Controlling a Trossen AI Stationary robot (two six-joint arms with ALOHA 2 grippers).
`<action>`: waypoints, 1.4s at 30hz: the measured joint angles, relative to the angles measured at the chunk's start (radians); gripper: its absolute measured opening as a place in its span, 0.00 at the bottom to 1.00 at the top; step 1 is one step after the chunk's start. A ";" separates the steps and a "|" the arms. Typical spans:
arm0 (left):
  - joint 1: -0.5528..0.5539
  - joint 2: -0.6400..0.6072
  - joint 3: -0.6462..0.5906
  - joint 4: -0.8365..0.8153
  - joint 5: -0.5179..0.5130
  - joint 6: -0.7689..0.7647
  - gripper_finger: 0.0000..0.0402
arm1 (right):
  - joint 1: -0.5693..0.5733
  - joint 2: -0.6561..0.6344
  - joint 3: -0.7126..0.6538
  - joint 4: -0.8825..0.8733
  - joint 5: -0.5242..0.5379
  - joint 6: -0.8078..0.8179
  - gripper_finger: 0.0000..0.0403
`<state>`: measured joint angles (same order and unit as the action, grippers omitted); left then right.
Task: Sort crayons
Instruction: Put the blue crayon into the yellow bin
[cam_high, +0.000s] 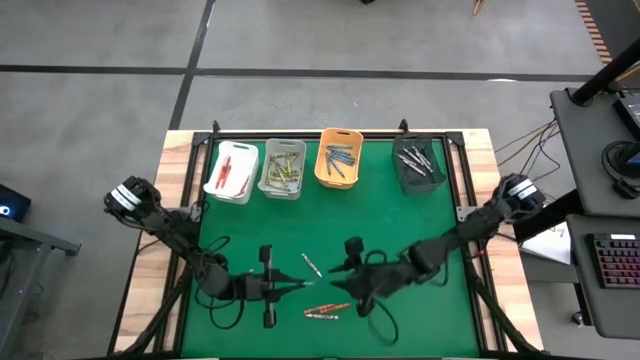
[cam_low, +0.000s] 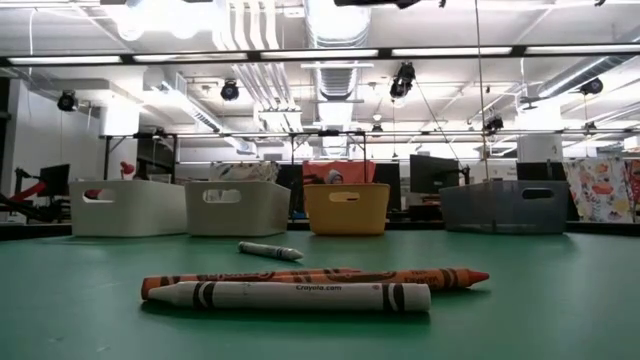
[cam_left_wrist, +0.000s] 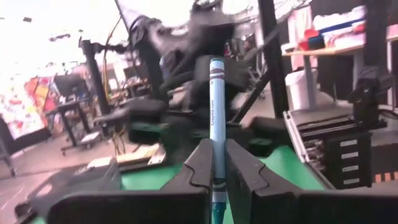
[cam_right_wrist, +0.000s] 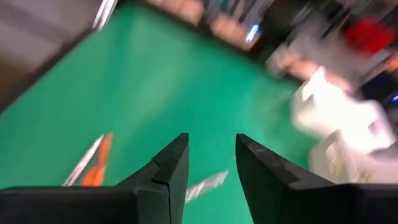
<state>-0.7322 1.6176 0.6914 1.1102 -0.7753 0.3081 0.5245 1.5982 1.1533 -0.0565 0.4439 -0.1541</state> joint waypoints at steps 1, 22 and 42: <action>0.000 0.000 0.000 0.010 0.006 0.013 0.00 | -0.015 -0.013 -0.046 0.116 0.001 -0.031 0.31; 0.029 -0.082 0.000 0.011 -0.222 0.312 0.00 | -0.246 0.041 -0.229 1.136 -0.402 -0.055 0.31; 0.059 -0.088 0.000 0.003 -0.267 0.265 0.10 | -0.283 0.041 -0.126 0.977 -0.390 -0.052 0.05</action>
<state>-0.6736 1.5299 0.6910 1.1134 -1.0421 0.5729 0.2413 1.6394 1.0275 0.9201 0.0544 -0.2062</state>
